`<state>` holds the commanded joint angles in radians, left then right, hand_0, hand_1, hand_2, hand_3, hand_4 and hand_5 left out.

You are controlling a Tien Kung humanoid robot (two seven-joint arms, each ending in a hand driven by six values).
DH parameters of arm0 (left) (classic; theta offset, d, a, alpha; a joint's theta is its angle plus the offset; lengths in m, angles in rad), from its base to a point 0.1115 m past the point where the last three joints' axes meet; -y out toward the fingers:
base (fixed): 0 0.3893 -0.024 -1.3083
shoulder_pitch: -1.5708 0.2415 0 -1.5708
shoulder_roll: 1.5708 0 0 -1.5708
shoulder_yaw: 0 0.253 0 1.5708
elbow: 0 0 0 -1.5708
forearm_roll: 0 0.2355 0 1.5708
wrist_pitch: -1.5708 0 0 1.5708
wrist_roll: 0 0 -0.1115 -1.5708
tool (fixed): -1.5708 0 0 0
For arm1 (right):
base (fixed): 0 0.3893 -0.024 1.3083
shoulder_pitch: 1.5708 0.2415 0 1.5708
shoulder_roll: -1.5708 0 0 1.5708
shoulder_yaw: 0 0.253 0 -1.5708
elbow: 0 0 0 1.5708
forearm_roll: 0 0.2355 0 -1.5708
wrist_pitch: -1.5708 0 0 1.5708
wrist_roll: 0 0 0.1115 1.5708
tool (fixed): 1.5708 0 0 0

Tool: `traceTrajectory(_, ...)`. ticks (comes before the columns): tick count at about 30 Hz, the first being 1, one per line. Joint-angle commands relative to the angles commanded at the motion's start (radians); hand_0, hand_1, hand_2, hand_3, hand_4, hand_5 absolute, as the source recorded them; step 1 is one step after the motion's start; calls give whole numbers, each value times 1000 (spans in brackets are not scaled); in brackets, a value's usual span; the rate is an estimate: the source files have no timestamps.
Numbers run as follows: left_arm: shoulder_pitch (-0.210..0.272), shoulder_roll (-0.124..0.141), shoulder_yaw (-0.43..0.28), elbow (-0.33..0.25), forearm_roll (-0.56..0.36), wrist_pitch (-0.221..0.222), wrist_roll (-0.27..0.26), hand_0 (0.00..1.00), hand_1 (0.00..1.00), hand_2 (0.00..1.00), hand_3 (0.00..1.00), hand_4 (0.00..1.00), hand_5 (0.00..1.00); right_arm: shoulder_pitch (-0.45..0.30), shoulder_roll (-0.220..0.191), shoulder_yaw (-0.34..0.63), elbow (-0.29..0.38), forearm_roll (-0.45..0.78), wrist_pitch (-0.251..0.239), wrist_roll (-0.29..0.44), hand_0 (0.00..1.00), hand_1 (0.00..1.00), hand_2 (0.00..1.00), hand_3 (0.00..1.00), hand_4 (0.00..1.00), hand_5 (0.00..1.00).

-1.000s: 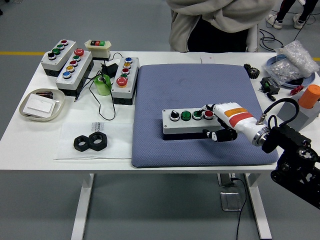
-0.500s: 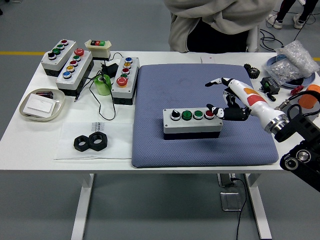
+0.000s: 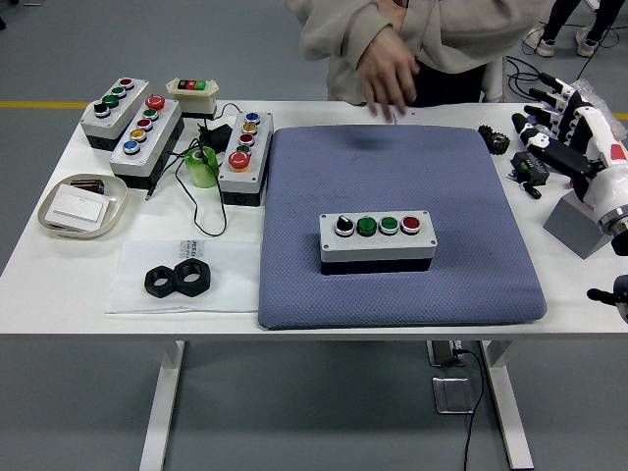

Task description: Pick up the button,place it on the desk,press the button,press the button

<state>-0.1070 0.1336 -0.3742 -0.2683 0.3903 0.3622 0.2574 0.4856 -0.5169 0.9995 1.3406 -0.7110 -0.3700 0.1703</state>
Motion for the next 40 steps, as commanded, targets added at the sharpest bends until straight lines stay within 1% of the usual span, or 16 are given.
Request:
traceTrajectory(2,1,-1,-3,1,5,0,1,737,776,849,761,531,998,-12,0,20,-11,85,-4,0,915,809,872,884,690,282)
traceTrajectory(3,1,-1,-4,1,6,-1,2,737,776,849,761,529,998,-15,0,26,-15,130,-5,1,924,817,871,874,677,307)
traceTrajectory(7,3,-3,-6,2,9,0,1,737,776,849,761,529,998,-36,3,60,-33,299,-7,-3,924,817,871,874,677,307)
traceTrajectory(10,2,-2,-5,2,9,0,1,737,776,849,761,529,998,-44,1,68,-38,429,-9,-8,927,826,866,869,680,322)
traceTrajectory(13,2,-3,-7,2,11,-1,2,737,776,849,761,529,998,-48,-1,74,-42,523,-8,-14,927,826,866,869,680,322)
traceTrajectory(21,5,-3,-9,3,14,0,2,736,776,846,760,529,998,-55,-1,79,-47,528,-6,-25,937,829,862,863,689,308)
traceTrajectory(30,10,-3,-14,3,23,-2,5,736,776,845,760,529,998,-63,0,84,-50,521,-10,-42,937,829,860,861,686,313)
traceTrajectory(32,11,-2,-13,2,22,-2,4,736,776,845,760,529,998,-65,0,85,-52,513,-14,-44,937,829,860,861,686,313)
traceTrajectory(33,11,-2,-13,2,22,-2,4,736,776,845,760,529,998,-65,-1,85,-53,506,-15,-45,943,825,861,861,672,335)
traceTrajectory(40,7,-1,-7,2,14,-1,2,736,776,845,760,529,998,-64,-5,92,-48,430,-27,-51,943,825,861,861,672,335)
